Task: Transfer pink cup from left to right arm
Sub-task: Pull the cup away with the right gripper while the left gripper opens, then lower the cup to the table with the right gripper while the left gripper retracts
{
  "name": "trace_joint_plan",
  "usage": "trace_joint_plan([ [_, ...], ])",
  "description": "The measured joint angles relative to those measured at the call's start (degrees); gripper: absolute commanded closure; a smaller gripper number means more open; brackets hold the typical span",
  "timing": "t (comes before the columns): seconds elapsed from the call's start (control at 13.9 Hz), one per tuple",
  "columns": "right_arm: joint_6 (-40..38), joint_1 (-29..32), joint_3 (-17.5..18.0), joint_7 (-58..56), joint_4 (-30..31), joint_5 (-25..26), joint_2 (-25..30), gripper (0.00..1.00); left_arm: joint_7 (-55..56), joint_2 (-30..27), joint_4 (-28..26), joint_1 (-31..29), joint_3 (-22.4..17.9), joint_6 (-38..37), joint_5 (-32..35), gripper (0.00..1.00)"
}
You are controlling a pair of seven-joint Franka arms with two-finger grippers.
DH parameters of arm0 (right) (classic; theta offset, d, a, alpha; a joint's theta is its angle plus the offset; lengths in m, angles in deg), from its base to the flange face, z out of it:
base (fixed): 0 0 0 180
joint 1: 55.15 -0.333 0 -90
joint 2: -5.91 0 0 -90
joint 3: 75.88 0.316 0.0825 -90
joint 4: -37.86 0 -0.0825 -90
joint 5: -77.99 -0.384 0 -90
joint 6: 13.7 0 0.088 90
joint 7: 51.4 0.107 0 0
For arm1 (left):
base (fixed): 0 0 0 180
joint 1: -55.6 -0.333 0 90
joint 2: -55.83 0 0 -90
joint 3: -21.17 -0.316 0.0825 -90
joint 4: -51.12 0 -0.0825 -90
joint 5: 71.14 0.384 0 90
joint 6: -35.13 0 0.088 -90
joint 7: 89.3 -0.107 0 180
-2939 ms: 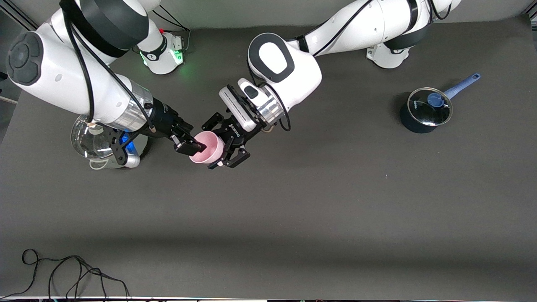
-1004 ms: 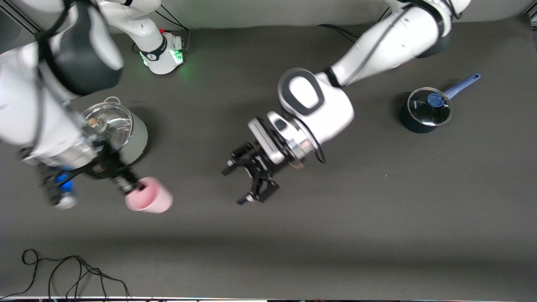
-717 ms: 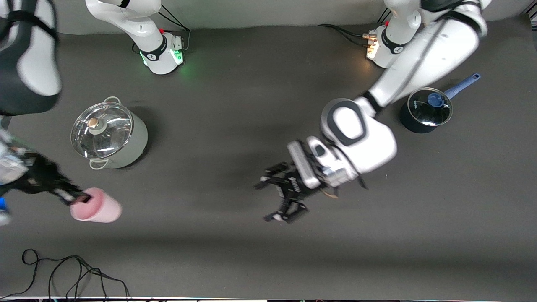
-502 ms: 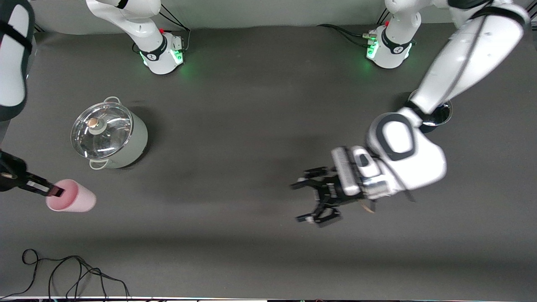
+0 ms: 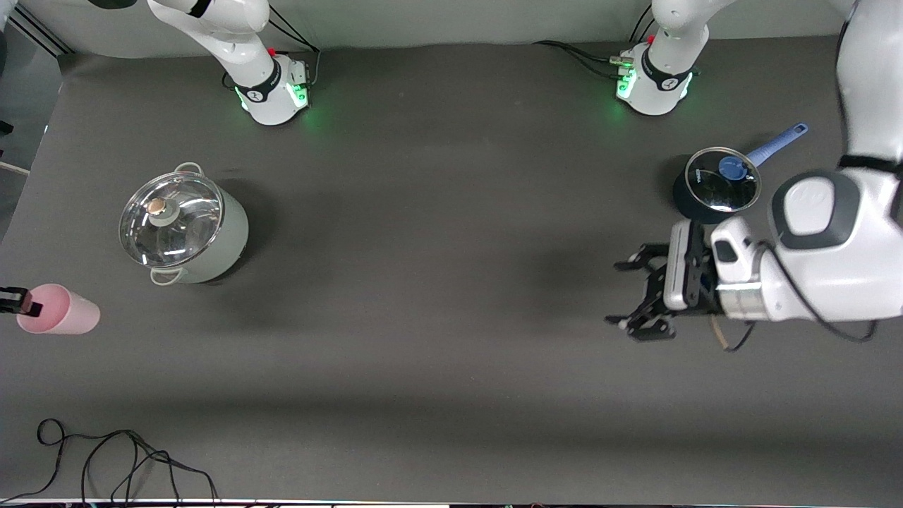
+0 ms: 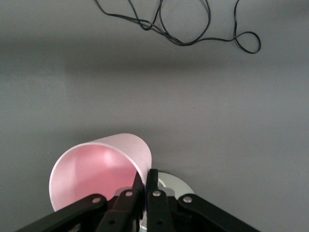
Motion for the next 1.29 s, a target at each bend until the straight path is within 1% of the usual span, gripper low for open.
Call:
trace_joint_plan([
  [0.29, 7.69, -0.01, 0.34, -2.46, 2.43, -0.03, -6.13, 1.0, 12.03, -11.9, 0.0, -0.06, -0.79, -14.49, 14.96, 0.0],
  [0.43, 10.78, -0.05, 0.67, -2.55, 2.56, -0.49, -9.5, 1.0, 17.15, -16.87, -0.13, 0.09, -0.84, -19.79, 20.69, 0.0],
  [0.5, 12.28, -0.07, 0.79, -2.58, 2.63, -0.87, -11.03, 1.0, 19.21, -18.47, -0.2, 0.08, -1.05, -21.68, 22.75, 0.0],
  [0.65, 15.94, -0.16, 1.07, -2.61, 2.75, -1.22, -14.0, 1.0, 23.24, -20.13, -0.24, -0.31, -2.03, -22.64, 24.79, 0.0],
  [0.79, 18.67, -0.22, 1.22, -2.61, 2.85, -1.26, -16.7, 1.0, 29.5, -20.94, -0.11, -1.73, -2.57, -22.64, 26.53, 0.0],
  [1.0, 22.61, -0.22, 1.24, -2.61, 2.91, -1.27, -20.35, 1.0, 48.02, -21.48, -0.03, -2.8, -2.72, -22.75, 27.75, 0.0],
  [1.15, 23.38, -0.21, 1.25, -2.61, 2.9, -1.28, -21.92, 1.0, 60.24, -21.58, -0.05, -2.65, -2.38, -22.78, 27.97, 0.0],
  [1.22, 23.54, -0.22, 1.26, -2.61, 2.89, -1.28, -22.36, 1.0, 64.51, -21.59, -0.06, -2.52, -2.09, -22.78, 27.98, 0.0],
  [1.29, 23.64, -0.22, 1.27, -2.61, 2.89, -1.28, -22.64, 0.98, 67.83, -21.6, -0.08, -2.39, -1.91, -22.77, 27.95, 0.0],
])
